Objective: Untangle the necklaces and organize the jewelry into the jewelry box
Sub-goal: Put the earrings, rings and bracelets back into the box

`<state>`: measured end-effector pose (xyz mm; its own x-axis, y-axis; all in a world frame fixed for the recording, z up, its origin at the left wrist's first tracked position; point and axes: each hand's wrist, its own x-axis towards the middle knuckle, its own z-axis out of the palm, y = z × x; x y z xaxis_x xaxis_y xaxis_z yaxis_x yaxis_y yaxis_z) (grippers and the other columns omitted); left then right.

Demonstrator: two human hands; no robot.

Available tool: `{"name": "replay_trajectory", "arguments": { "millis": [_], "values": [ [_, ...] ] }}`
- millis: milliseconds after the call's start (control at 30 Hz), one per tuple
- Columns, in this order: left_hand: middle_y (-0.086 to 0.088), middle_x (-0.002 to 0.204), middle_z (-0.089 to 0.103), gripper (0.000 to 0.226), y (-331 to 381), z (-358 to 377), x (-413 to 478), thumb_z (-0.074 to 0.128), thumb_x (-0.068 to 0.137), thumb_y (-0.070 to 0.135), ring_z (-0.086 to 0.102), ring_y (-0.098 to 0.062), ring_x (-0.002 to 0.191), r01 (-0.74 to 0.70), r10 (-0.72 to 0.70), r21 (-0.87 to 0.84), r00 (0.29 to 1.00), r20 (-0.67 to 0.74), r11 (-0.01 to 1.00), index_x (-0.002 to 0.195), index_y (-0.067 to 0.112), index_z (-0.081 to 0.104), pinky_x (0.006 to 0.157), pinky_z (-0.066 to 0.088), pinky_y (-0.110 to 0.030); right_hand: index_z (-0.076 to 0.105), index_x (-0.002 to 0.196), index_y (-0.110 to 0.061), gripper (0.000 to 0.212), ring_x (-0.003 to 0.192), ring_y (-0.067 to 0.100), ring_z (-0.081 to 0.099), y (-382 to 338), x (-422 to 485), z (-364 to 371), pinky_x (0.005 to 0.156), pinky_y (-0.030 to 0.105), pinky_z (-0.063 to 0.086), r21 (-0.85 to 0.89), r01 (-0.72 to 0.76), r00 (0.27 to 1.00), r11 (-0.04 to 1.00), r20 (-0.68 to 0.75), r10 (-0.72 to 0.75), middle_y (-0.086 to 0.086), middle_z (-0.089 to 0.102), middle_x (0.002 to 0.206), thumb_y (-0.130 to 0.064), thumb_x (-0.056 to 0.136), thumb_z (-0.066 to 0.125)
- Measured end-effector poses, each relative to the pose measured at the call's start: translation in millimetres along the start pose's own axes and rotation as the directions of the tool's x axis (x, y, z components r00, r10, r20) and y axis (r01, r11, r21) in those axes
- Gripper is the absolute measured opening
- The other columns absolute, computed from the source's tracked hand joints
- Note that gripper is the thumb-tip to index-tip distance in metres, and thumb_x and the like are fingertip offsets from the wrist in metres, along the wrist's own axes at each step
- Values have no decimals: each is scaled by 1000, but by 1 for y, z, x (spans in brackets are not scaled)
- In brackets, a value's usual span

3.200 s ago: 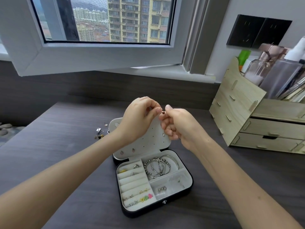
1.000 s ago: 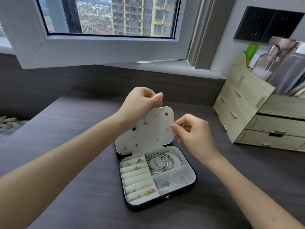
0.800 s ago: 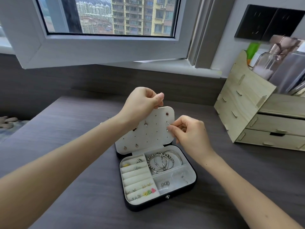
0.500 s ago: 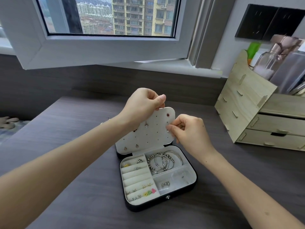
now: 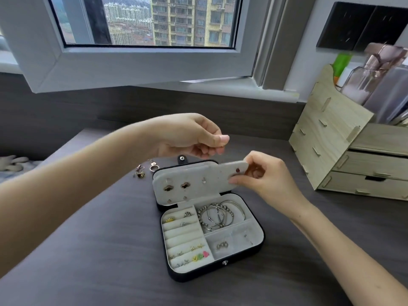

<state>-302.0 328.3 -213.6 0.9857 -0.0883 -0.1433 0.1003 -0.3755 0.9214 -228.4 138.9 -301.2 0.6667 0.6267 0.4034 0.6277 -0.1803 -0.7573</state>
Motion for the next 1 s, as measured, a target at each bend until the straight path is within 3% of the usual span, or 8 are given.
{"name": "replay_trajectory", "arguments": {
  "millis": [133,267,400,667,833,1000],
  "values": [
    [8,59,58,26,-24,7,14,56,91,20,51,-5,59,24,-29,91,998,52,996,67,10,59,63,44,-17,57,68,-8,34,60,17,48,12,-16,-1,55,28,40,-29,171,985,985,9,-171,4,56,68,-31,67,81],
    [11,59,57,24,-50,30,28,52,94,17,48,-3,59,37,-48,65,983,176,997,72,7,58,62,43,-14,57,69,-4,39,61,25,50,19,-23,0,55,38,41,-61,297,955,953,15,-296,4,55,69,-39,78,70],
    [11,64,60,25,-62,41,38,48,96,14,48,-7,65,36,-30,-18,956,292,999,73,8,57,68,42,-17,57,69,1,23,63,25,52,25,-27,0,56,37,42,-122,381,925,917,32,-380,8,55,70,-16,80,67],
    [10,65,58,21,-67,41,50,53,81,28,46,-7,66,26,-6,-46,922,387,999,73,8,56,69,40,-17,60,71,1,15,64,23,53,29,-26,1,58,31,43,-92,383,923,919,10,-384,10,57,72,-10,79,67],
    [10,67,59,23,-70,38,55,55,90,26,45,-8,68,13,14,-58,897,442,998,74,10,55,68,41,-14,61,71,-1,15,68,16,54,28,-26,1,60,22,44,-34,334,942,942,1,-334,7,58,74,-14,76,68],
    [11,69,57,21,-68,36,56,51,90,25,45,-8,70,-6,27,-43,870,493,999,76,10,55,71,41,-15,62,71,-3,16,68,14,54,26,-27,1,59,22,45,-26,333,943,943,2,-333,6,59,74,-16,76,69]
  ]
}}
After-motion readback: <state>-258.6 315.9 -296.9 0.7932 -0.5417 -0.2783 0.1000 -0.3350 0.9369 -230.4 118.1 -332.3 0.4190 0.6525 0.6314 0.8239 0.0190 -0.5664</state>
